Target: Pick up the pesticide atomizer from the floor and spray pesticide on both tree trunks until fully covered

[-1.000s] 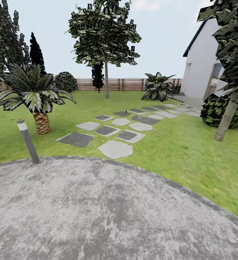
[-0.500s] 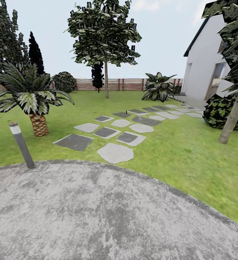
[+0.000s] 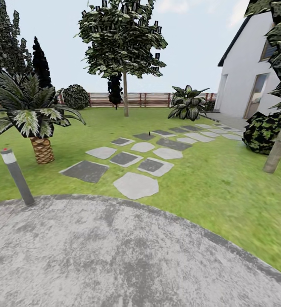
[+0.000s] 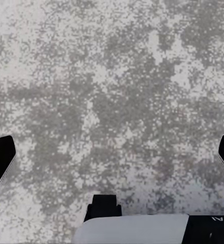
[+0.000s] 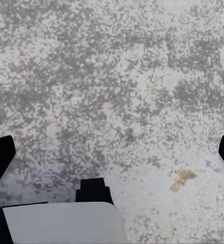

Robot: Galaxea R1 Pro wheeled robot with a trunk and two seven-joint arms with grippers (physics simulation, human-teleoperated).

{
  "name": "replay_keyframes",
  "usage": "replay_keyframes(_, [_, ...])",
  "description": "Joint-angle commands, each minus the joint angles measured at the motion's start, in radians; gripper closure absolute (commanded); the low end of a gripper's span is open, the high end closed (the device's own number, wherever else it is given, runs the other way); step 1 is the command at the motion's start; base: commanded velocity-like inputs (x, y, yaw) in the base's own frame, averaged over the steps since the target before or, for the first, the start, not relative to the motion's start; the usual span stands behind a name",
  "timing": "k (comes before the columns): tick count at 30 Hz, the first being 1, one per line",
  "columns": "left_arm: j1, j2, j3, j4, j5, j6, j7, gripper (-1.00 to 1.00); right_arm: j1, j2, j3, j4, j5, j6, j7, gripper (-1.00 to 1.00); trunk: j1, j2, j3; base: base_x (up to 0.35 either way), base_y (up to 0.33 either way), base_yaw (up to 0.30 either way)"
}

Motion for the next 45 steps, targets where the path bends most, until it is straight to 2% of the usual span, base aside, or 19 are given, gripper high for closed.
replay_keyframes(1, [0.0,0.0,0.0,0.0,0.0,0.0,0.0,-1.0,0.0,0.0,0.0,0.0,0.0,0.0,0.0,-1.0,0.0,0.0,0.0,0.35,0.0,0.0])
replay_keyframes(29, [-0.001,-0.002,-0.005,-0.002,0.001,-0.002,0.001,-1.0,0.0,-0.004,0.001,0.0,0.004,0.0,-0.001,-1.0,0.0,0.0,0.0,0.35,0.0,0.0])
replay_keyframes(33, [0.0,-0.002,-0.005,-0.004,0.002,-0.003,0.001,-1.0,0.001,-0.004,0.0,0.041,0.002,0.001,-0.002,-1.0,0.0,0.0,0.0,0.35,0.0,0.0])
replay_keyframes(38, [0.0,-0.002,-0.003,-0.003,0.003,-0.003,0.001,-1.0,0.001,-0.008,0.0,0.15,0.001,0.002,-0.002,-1.0,0.0,0.0,0.0,0.35,0.0,0.0])
replay_keyframes(45, [0.0,-0.002,0.0,-0.002,0.003,-0.003,0.002,-1.0,0.003,-0.008,0.0,0.182,0.0,0.002,-0.002,-1.0,0.0,0.0,0.0,0.35,0.0,0.0])
